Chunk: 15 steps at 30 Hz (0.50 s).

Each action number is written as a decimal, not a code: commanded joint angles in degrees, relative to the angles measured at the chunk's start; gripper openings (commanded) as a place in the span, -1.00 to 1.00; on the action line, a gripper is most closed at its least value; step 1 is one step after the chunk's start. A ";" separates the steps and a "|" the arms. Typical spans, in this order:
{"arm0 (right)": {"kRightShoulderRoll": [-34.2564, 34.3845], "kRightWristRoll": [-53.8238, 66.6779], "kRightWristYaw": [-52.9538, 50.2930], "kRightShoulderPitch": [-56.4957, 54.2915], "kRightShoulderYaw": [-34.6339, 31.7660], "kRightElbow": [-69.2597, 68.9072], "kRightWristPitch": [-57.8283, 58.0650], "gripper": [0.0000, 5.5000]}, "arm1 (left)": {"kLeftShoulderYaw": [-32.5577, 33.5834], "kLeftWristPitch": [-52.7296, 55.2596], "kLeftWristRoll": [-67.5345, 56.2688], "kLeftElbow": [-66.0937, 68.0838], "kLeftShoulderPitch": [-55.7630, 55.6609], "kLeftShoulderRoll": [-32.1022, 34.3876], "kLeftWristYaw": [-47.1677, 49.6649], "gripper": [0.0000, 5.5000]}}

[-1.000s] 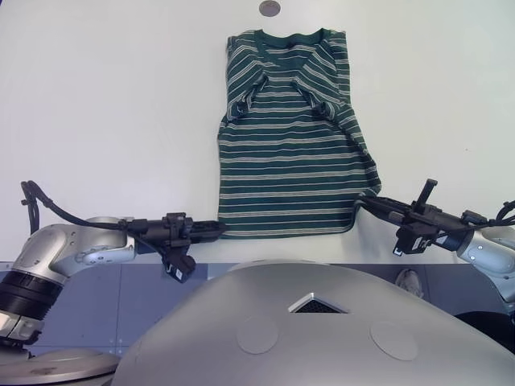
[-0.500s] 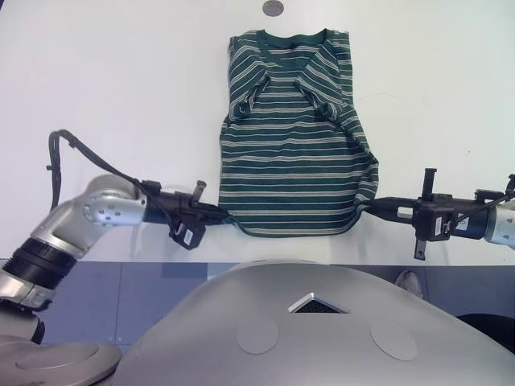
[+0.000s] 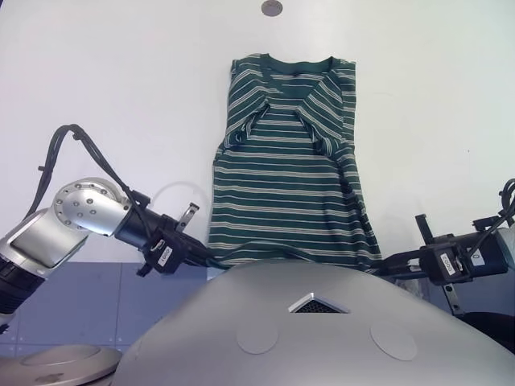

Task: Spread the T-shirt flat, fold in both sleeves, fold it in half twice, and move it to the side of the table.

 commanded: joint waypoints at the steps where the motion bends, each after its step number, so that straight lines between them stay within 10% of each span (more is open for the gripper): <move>1: 1.98 1.40 -1.11 -4.62 -1.27 0.30 4.05 -1.00 | 3.37 7.56 -2.64 -6.82 0.05 -1.14 4.28 -1.00; 15: 14.13 6.49 -9.08 -40.73 -1.93 27.31 16.08 -1.00 | 12.99 30.89 -10.11 25.30 -37.21 -23.01 7.14 -1.00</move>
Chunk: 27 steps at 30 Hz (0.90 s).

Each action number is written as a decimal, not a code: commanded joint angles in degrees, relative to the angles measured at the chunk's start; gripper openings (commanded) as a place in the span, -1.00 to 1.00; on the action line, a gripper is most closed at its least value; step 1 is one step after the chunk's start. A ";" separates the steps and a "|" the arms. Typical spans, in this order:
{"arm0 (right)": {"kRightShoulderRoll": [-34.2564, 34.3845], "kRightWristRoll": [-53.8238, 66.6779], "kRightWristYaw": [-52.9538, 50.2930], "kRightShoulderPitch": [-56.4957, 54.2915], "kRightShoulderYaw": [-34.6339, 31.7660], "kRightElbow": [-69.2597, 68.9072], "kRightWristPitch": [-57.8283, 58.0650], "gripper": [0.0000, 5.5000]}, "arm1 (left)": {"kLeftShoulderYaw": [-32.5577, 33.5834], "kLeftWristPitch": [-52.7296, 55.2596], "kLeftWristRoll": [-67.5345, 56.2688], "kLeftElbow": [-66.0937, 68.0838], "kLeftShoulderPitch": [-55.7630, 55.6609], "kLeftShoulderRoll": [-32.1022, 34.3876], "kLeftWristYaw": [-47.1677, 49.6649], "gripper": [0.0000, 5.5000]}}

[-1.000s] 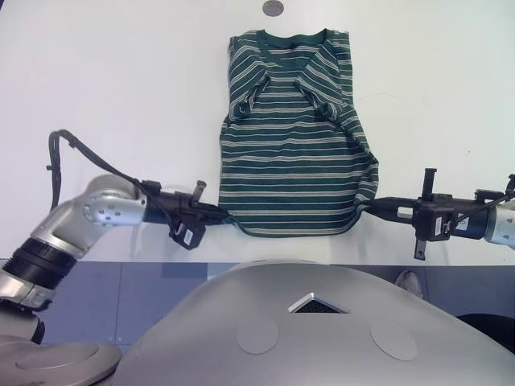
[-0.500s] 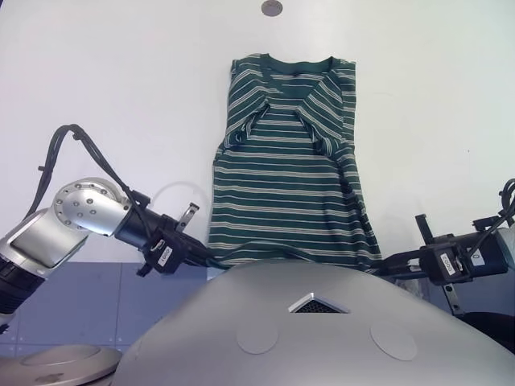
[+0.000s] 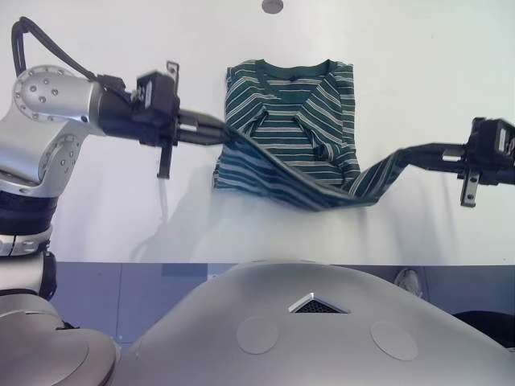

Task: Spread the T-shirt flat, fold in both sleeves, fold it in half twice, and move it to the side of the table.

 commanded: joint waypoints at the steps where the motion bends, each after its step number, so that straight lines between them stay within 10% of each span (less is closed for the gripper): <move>1: 4.41 -1.38 -3.67 -7.64 0.36 8.07 1.41 -1.00 | -0.55 -0.66 10.04 13.09 -7.60 -4.72 4.38 -1.00; 11: 22.83 -15.56 -24.94 -17.92 9.17 13.60 1.42 -1.00 | 0.73 3.14 22.96 21.72 -8.83 -15.42 21.38 -1.00; 24: 32.76 -29.94 -26.25 -41.55 21.65 42.42 3.97 -1.00 | -1.81 2.23 35.04 37.19 -15.43 -22.87 26.49 -1.00; 27: 34.82 -33.13 -31.31 -43.12 21.77 47.45 3.96 -0.87 | 0.01 1.91 36.85 40.46 -16.30 -24.29 31.22 -0.76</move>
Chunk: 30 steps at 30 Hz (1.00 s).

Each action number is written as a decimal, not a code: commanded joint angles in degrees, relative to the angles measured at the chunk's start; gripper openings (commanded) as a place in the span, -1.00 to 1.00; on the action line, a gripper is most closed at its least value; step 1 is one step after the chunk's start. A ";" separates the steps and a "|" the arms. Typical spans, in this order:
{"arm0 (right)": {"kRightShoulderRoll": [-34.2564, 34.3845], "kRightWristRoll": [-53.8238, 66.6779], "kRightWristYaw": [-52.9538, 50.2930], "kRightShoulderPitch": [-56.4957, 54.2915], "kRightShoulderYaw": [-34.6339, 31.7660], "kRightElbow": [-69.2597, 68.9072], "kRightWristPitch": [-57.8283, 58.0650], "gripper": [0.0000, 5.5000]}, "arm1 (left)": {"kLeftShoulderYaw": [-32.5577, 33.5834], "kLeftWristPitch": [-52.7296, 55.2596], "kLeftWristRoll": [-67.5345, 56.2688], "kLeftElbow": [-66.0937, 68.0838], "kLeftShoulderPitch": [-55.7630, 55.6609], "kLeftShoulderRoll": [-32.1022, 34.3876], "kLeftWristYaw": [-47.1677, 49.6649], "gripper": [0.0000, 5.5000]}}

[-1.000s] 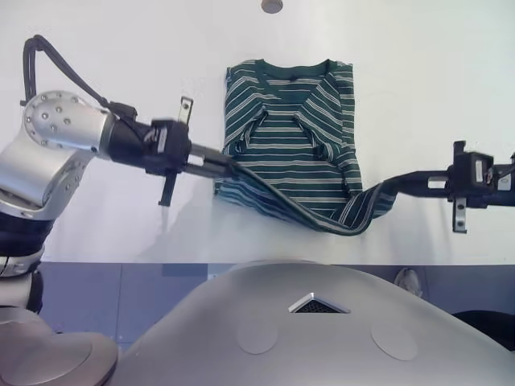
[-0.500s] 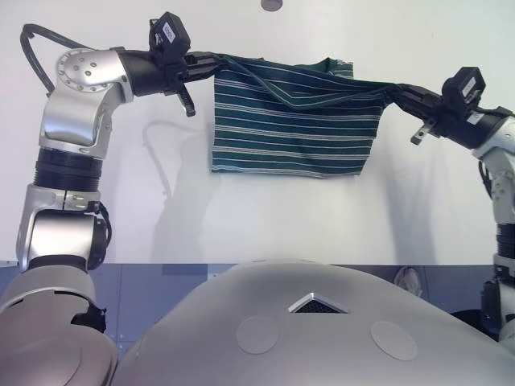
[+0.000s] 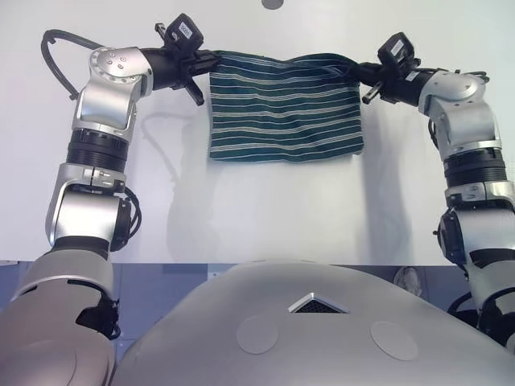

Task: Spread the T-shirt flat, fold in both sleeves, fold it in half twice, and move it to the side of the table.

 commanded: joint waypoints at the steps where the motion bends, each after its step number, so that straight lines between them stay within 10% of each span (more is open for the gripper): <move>1: 2.22 -3.49 -6.22 -3.53 -0.67 5.72 -0.11 -0.82 | 2.19 -0.64 2.36 3.62 -1.78 -1.47 5.56 -0.71; 9: 2.94 -2.72 -17.97 -5.40 -9.55 9.72 -1.76 -0.31 | 6.15 -6.84 7.48 8.47 -5.99 -1.43 17.93 -0.25; 13: 4.56 -1.83 -18.76 0.98 -9.75 -11.04 -3.99 -0.31 | 16.01 -11.90 0.58 -1.79 -3.37 -5.29 25.14 -0.25; 18: 14.76 -0.58 -18.52 12.05 6.43 -36.94 11.65 -0.31 | 25.25 -11.21 -11.87 -28.02 2.44 -16.30 35.50 -0.25; 30: 12.22 -17.77 0.13 6.17 38.46 -23.02 5.24 -0.31 | 24.07 -9.42 -10.26 -32.13 3.36 -19.94 40.67 -0.25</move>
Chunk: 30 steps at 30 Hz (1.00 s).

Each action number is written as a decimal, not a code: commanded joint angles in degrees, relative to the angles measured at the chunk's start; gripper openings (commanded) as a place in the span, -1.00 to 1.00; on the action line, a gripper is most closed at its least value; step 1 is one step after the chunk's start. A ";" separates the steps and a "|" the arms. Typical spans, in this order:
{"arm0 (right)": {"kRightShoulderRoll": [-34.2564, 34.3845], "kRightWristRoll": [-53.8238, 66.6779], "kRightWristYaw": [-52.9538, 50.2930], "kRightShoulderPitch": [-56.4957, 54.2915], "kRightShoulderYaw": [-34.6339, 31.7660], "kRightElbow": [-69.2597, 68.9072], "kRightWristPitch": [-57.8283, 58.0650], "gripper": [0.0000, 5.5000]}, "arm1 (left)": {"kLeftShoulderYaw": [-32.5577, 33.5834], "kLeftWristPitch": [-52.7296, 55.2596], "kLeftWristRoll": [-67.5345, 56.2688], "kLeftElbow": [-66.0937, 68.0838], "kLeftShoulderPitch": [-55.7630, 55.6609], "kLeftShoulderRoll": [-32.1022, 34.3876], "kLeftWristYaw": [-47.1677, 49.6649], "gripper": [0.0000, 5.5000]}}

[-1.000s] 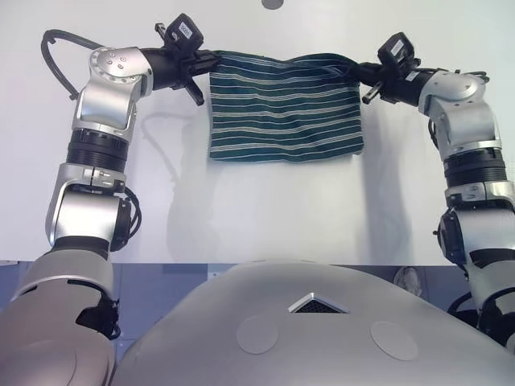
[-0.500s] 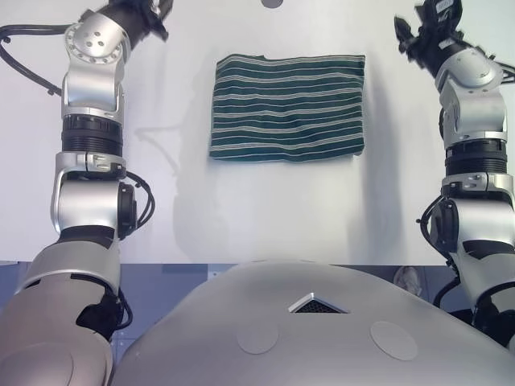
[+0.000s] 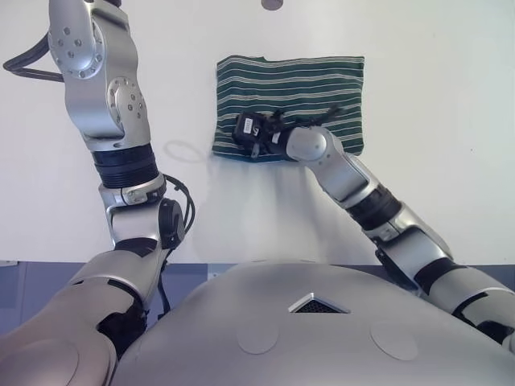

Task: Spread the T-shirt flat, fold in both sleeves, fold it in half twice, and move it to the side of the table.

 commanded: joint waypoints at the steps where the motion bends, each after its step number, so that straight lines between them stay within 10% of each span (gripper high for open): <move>1: -11.17 -1.88 15.46 1.52 7.07 -3.41 -5.02 -0.31 | -0.45 -0.78 1.19 0.30 0.62 -0.33 0.35 -0.25; 8: -46.49 6.99 38.92 14.80 1.76 -20.97 -26.44 -0.31 | -0.97 -1.82 2.03 0.84 0.93 -0.36 0.12 -0.25; 13: -59.54 11.06 42.22 20.43 -6.51 -25.01 -34.41 -0.31 | -3.27 -1.18 2.55 -0.43 2.35 -0.18 -1.46 -0.25; 23: -64.70 33.30 37.67 25.95 -29.59 -34.04 -25.01 -0.31 | -23.04 1.26 1.50 -11.83 16.13 14.54 -33.16 -0.25; 30: -62.87 29.81 34.75 25.95 -34.26 -32.40 -17.27 -0.31 | -28.92 7.91 6.04 -12.84 16.94 11.37 -30.09 -0.25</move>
